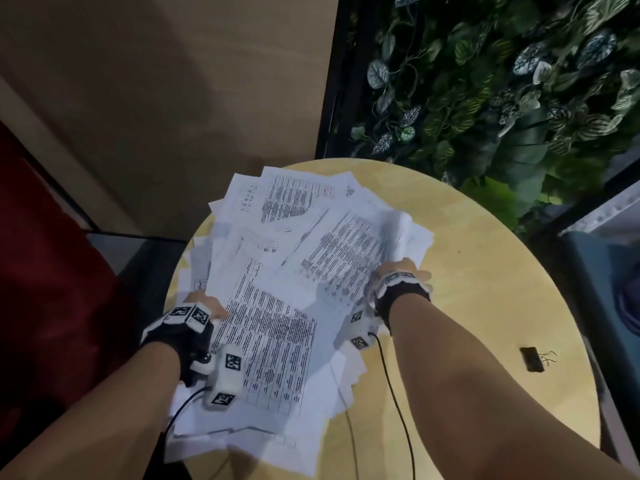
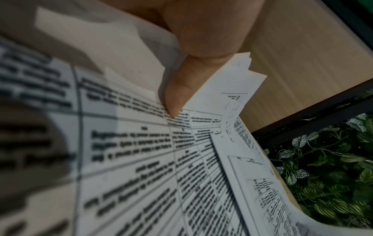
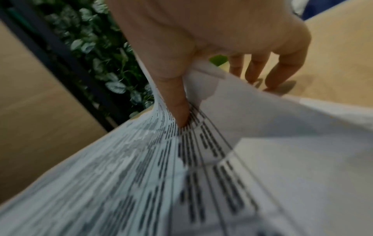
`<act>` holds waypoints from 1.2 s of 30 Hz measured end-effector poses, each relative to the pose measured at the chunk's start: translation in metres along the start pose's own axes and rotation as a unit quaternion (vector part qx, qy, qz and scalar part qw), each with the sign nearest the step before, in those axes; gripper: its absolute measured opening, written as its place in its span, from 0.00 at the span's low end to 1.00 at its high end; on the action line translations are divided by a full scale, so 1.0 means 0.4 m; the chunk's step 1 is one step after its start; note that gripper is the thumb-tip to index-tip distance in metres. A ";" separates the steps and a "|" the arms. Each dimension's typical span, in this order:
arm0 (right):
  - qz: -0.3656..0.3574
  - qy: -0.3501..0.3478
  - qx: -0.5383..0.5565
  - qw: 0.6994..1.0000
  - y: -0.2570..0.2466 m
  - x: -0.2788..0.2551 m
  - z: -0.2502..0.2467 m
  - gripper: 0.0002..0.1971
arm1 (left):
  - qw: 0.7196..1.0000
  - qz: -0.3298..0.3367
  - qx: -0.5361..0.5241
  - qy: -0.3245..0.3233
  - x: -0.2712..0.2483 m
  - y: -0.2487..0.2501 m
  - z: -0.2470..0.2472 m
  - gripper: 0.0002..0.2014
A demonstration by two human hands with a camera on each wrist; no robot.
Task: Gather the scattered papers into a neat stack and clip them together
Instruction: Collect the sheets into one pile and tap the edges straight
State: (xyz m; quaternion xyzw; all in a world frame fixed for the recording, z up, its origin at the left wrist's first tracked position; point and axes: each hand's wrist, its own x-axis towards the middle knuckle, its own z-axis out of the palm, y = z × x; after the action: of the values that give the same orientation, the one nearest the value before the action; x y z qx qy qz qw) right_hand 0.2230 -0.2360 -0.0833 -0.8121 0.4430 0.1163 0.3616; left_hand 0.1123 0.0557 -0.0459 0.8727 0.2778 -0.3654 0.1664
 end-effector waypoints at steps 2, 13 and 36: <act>-0.016 0.024 -0.026 0.999 -0.020 -0.017 -0.005 0.18 | 1.000 0.015 0.009 -0.004 -0.003 0.000 -0.006 0.22; -0.045 -0.081 0.109 0.990 0.021 -0.032 -0.072 0.18 | 1.000 -0.013 -0.012 -0.006 -0.020 0.006 -0.008 0.27; -0.145 -0.052 0.359 0.921 0.049 -0.153 -0.224 0.10 | 0.974 -0.003 -0.227 0.012 -0.015 -0.034 0.011 0.25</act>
State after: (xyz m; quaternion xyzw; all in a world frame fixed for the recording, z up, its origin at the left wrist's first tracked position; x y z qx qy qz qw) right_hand 0.1599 -0.2659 0.0021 -0.6763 0.3128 -0.0622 0.6640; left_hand 0.0980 0.0621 -0.0456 0.8155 0.3579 -0.2828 0.3562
